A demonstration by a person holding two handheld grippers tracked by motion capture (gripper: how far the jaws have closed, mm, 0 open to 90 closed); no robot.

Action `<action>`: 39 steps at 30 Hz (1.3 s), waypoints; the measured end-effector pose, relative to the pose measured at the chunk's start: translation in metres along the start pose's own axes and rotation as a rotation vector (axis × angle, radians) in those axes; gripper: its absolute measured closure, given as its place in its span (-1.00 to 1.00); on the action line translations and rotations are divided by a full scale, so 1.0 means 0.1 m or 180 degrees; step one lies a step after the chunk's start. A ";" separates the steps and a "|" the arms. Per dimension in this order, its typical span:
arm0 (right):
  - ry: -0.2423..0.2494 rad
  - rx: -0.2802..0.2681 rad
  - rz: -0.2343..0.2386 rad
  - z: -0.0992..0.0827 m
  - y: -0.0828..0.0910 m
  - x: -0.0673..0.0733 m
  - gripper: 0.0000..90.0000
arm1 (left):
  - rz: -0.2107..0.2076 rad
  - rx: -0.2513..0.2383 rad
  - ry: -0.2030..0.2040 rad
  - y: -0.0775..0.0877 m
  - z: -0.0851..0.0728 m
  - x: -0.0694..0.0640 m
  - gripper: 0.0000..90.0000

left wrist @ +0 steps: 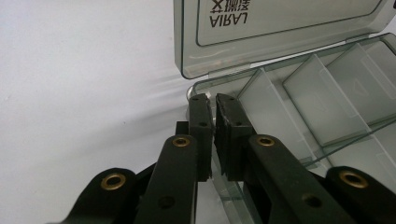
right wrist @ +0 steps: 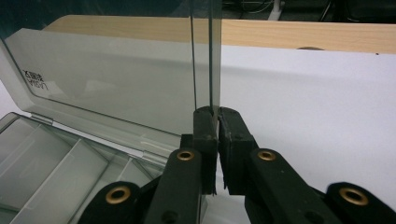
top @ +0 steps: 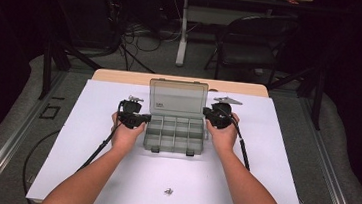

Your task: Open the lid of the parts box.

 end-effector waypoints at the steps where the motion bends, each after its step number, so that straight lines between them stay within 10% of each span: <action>1: 0.0001 -0.0002 -0.0007 0.00 0.00 0.00 0.92 | 0.0004 -0.0003 -0.0002 0.00 0.00 0.00 0.90; 39: -0.0305 0.0304 -0.0073 0.12 -0.14 -0.04 0.95 | 0.0020 -0.0032 0.0040 0.00 -0.01 -0.01 0.90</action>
Point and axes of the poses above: each handheld gripper's, and its own axes: y roughly backward along the jaws, z roughly out of its top, x roughly to its left, the point moved 2 cm from there along -y, roughly forward along the jaws, and after that the axes turned 8 degrees about -y, right-handed, at the moved point
